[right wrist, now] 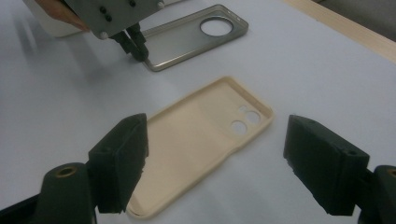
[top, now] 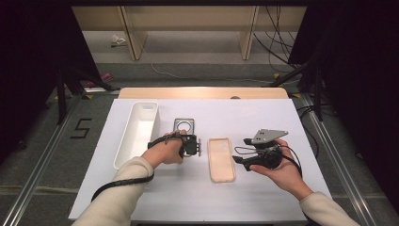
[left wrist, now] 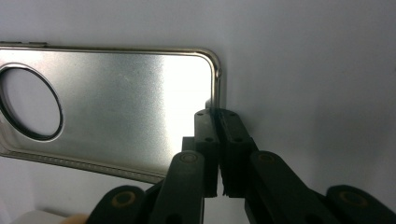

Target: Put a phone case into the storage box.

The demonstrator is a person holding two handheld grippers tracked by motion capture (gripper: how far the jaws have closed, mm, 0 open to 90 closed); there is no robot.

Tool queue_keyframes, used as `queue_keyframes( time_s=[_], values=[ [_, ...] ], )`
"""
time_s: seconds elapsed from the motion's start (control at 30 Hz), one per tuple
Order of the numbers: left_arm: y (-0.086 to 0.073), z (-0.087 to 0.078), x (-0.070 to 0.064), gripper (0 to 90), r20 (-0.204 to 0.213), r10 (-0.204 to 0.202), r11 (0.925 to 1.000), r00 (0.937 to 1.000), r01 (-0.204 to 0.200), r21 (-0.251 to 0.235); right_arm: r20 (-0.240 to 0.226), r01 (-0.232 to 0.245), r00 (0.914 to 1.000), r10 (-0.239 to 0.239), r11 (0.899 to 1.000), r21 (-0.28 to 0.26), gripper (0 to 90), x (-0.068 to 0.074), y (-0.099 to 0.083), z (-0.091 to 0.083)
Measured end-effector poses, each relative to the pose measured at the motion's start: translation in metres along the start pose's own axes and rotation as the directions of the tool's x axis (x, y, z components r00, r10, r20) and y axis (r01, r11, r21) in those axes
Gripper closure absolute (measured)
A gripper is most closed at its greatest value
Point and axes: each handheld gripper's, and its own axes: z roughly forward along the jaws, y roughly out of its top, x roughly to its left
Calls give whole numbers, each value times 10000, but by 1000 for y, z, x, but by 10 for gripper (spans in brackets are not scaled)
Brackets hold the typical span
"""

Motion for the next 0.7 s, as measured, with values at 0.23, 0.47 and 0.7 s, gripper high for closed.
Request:
queue_keyframes(
  time_s=[0.23,0.47,0.7],
  values=[
    [0,0,0,881,-14,22,10000,10000,-22,-27,4,0,10000,0,10000,-13,230,0,0,0],
    [-1,0,-2,888,-103,64,10000,9999,-65,-43,18,-4,10000,4,10000,-36,230,-1,0,0],
    [4,-7,-8,889,-491,136,9996,9987,-149,-247,102,-77,9999,78,9999,-79,230,-2,0,-1]
  ],
)
